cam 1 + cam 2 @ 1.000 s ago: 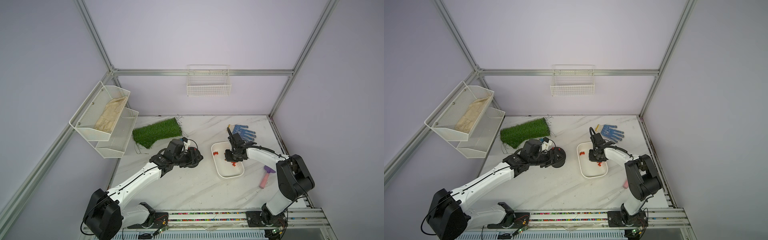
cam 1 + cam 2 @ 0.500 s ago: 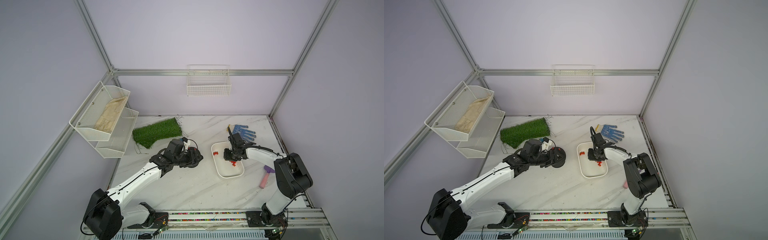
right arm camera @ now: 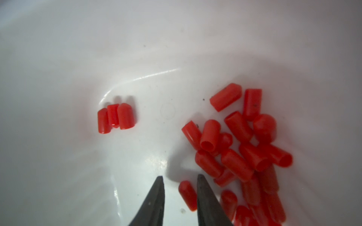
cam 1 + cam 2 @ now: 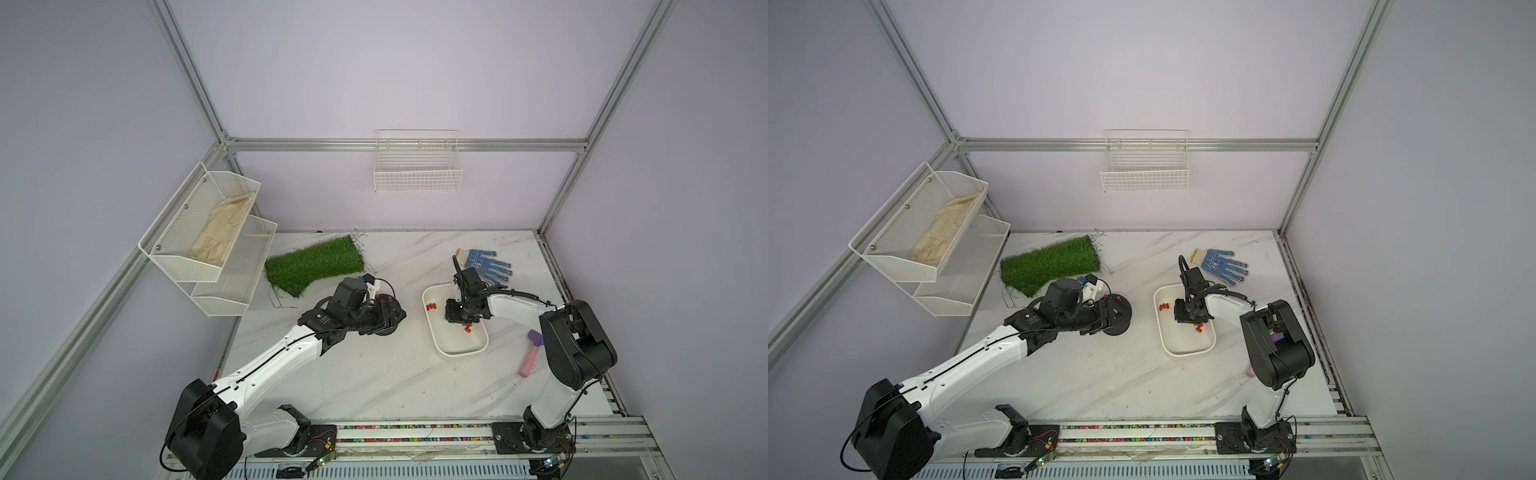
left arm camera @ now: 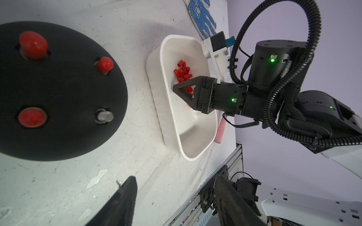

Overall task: Cover the protruding screws with screw protection sleeves
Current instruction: Pick up the screw protection sleeve from the storage box.

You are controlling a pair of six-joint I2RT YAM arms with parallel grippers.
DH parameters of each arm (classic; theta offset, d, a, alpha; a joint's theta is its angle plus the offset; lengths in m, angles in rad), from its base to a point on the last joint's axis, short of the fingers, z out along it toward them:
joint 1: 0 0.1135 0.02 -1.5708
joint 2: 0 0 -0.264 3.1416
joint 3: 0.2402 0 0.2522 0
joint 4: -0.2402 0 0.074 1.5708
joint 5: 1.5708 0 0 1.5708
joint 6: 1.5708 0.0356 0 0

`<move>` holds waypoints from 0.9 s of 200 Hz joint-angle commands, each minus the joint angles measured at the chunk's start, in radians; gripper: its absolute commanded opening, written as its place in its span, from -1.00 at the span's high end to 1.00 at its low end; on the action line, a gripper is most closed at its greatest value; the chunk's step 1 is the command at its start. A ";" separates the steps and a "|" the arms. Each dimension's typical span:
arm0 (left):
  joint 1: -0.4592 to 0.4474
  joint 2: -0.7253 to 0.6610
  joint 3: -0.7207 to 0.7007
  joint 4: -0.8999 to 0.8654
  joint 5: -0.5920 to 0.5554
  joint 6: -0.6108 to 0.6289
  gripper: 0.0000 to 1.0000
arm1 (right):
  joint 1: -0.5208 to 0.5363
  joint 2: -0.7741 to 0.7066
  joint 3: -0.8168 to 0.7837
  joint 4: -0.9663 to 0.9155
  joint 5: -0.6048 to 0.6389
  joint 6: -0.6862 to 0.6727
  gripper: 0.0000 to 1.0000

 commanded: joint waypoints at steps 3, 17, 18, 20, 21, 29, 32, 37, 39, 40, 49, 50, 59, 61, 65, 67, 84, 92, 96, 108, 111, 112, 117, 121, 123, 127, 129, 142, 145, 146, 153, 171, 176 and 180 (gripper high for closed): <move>-0.002 -0.025 -0.007 0.047 -0.003 0.013 -0.28 | -0.005 -0.009 0.013 -0.020 0.013 -0.004 0.46; -0.002 -0.024 -0.007 0.046 -0.004 0.013 -0.28 | -0.006 0.000 0.022 -0.023 0.024 -0.007 0.52; -0.002 -0.025 -0.006 0.046 -0.004 0.013 -0.28 | -0.006 0.000 0.022 -0.023 0.025 -0.007 0.53; -0.003 -0.025 -0.006 0.046 -0.003 0.012 -0.28 | -0.005 0.002 0.024 -0.023 0.026 -0.008 0.54; -0.003 -0.025 -0.007 0.046 -0.003 0.012 -0.28 | -0.005 0.002 0.025 -0.023 0.027 -0.008 0.54; -0.002 -0.026 -0.008 0.046 -0.003 0.012 -0.28 | -0.005 0.004 0.028 -0.056 0.035 -0.012 0.56; -0.003 -0.027 -0.009 0.046 -0.004 0.012 -0.28 | -0.006 0.003 0.029 -0.057 0.035 -0.012 0.57; -0.002 -0.028 -0.010 0.047 -0.005 0.012 -0.28 | -0.006 0.005 0.029 -0.057 0.034 -0.012 0.58; -0.002 -0.029 -0.010 0.047 -0.005 0.012 -0.28 | -0.006 0.006 0.030 -0.057 0.034 -0.012 0.58; -0.002 -0.030 -0.010 0.047 -0.004 0.012 -0.28 | -0.006 0.007 0.030 -0.057 0.035 -0.012 0.59; -0.003 -0.033 -0.012 0.046 -0.006 0.010 -0.28 | -0.006 0.011 0.035 -0.061 0.034 -0.012 0.60; -0.002 -0.033 -0.012 0.046 -0.006 0.010 -0.28 | -0.006 0.012 0.035 -0.060 0.034 -0.012 0.60; -0.002 -0.034 -0.013 0.047 -0.006 0.010 -0.28 | -0.005 0.016 0.040 -0.064 0.034 -0.012 0.60; -0.002 -0.034 -0.013 0.047 -0.006 0.010 -0.28 | -0.006 0.017 0.041 -0.063 0.033 -0.012 0.60; -0.003 -0.036 -0.013 0.047 -0.008 0.010 -0.28 | -0.006 0.018 0.042 -0.063 0.033 -0.012 0.60; -0.003 -0.035 -0.014 0.047 -0.006 0.010 -0.28 | -0.006 0.019 0.042 -0.062 0.033 -0.012 0.61; -0.002 -0.034 -0.014 0.047 -0.006 0.010 -0.28 | -0.006 0.025 0.048 -0.065 0.033 -0.015 0.62; -0.003 -0.034 -0.013 0.047 -0.006 0.010 -0.27 | -0.005 0.027 0.050 -0.066 0.031 -0.016 0.62; -0.003 -0.034 -0.014 0.047 -0.006 0.010 -0.28 | -0.005 0.027 0.050 -0.065 0.032 -0.018 0.62; -0.002 -0.033 -0.012 0.046 -0.006 0.010 -0.28 | -0.006 0.028 0.050 -0.064 0.030 -0.016 0.62; -0.003 -0.033 -0.012 0.047 -0.006 0.010 -0.28 | -0.005 0.029 0.049 -0.063 0.031 -0.016 0.61; -0.003 -0.033 -0.012 0.046 -0.005 0.010 -0.28 | -0.006 0.029 0.050 -0.064 0.031 -0.017 0.61; -0.002 -0.033 -0.010 0.046 -0.004 0.010 -0.28 | -0.005 0.031 0.053 -0.065 0.031 -0.018 0.59; -0.002 -0.034 -0.010 0.046 -0.004 0.010 -0.28 | -0.005 0.031 0.053 -0.064 0.029 -0.018 0.59; -0.002 -0.033 -0.010 0.047 -0.004 0.010 -0.28 | -0.006 0.031 0.053 -0.064 0.030 -0.018 0.59; -0.002 -0.032 -0.010 0.047 -0.004 0.010 -0.28 | -0.005 0.031 0.055 -0.065 0.030 -0.018 0.59; -0.002 -0.032 -0.010 0.047 -0.003 0.010 -0.28 | -0.005 0.032 0.055 -0.066 0.031 -0.018 0.59; -0.003 -0.033 -0.009 0.046 -0.003 0.012 -0.28 | -0.006 0.033 0.057 -0.064 0.030 -0.018 0.60; -0.003 -0.032 -0.008 0.046 -0.004 0.012 -0.28 | -0.005 0.032 0.057 -0.064 0.031 -0.018 0.60; -0.002 -0.032 -0.008 0.045 -0.003 0.012 -0.28 | -0.006 0.032 0.057 -0.064 0.031 -0.018 0.60; -0.003 -0.033 -0.009 0.046 -0.003 0.012 -0.28 | -0.005 0.035 0.059 -0.064 0.032 -0.018 0.59; -0.003 -0.034 -0.011 0.045 -0.003 0.012 -0.28 | -0.006 0.040 0.064 -0.067 0.031 -0.020 0.60; -0.003 -0.034 -0.010 0.045 -0.004 0.012 -0.28 | -0.006 0.040 0.063 -0.067 0.031 -0.021 0.61; -0.003 -0.036 -0.010 0.045 -0.004 0.013 -0.28 | -0.005 0.041 0.063 -0.068 0.032 -0.021 0.62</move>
